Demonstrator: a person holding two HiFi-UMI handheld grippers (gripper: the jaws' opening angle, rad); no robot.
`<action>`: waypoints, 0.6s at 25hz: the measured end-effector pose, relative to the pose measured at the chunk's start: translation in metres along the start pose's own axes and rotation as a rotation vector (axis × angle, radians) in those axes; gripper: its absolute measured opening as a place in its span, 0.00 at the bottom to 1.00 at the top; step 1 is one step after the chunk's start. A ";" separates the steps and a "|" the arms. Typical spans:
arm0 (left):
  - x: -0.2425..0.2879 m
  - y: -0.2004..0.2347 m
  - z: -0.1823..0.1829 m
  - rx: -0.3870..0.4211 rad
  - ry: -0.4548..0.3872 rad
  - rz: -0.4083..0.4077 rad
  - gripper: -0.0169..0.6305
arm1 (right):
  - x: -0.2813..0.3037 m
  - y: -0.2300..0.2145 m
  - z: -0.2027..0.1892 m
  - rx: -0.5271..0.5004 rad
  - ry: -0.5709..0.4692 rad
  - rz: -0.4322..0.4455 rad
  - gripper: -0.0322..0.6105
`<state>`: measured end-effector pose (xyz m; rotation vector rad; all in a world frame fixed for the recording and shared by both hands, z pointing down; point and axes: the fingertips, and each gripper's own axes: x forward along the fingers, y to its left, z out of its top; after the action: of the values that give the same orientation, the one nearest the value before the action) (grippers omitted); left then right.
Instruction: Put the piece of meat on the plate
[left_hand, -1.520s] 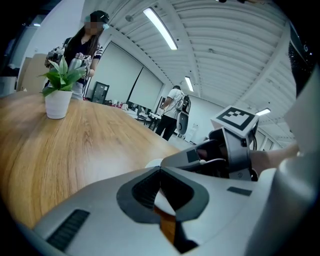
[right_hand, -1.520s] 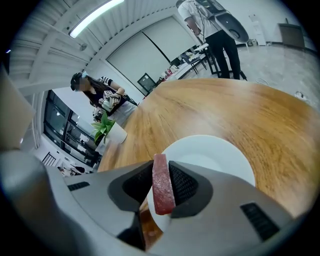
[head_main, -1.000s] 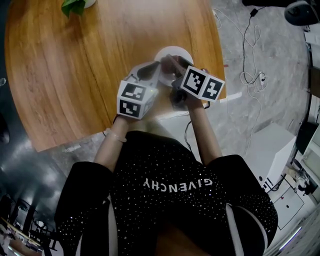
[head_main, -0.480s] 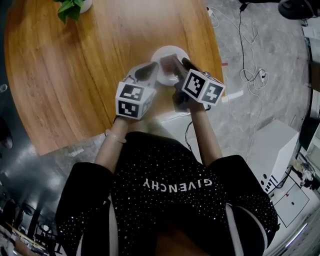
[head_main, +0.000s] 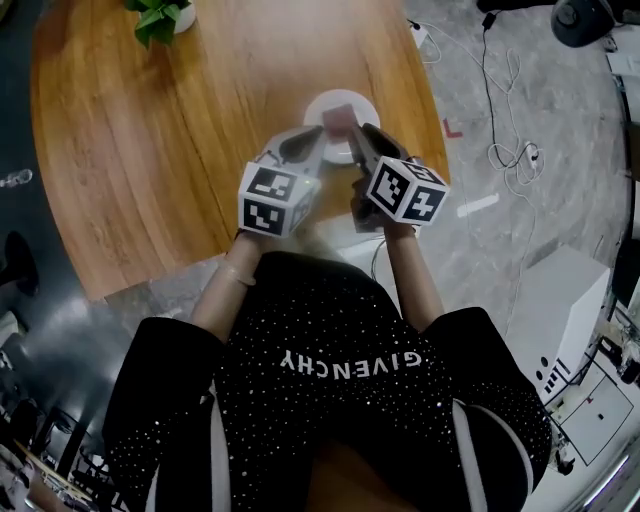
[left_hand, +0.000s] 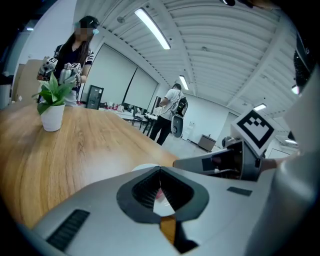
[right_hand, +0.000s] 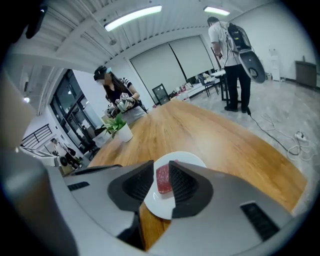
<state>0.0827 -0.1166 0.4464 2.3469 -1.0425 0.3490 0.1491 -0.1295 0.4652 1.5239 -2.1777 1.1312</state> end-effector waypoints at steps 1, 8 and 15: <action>-0.003 -0.004 0.002 0.010 0.000 -0.003 0.04 | -0.004 0.001 0.002 -0.011 -0.018 -0.007 0.20; -0.020 -0.038 0.003 0.056 0.008 -0.039 0.04 | -0.040 0.009 0.012 -0.096 -0.110 -0.012 0.12; -0.035 -0.060 0.023 0.105 -0.069 -0.042 0.04 | -0.084 0.020 0.017 -0.140 -0.250 0.014 0.07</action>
<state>0.1043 -0.0756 0.3903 2.4870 -1.0279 0.3159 0.1709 -0.0813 0.3950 1.6668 -2.3733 0.8087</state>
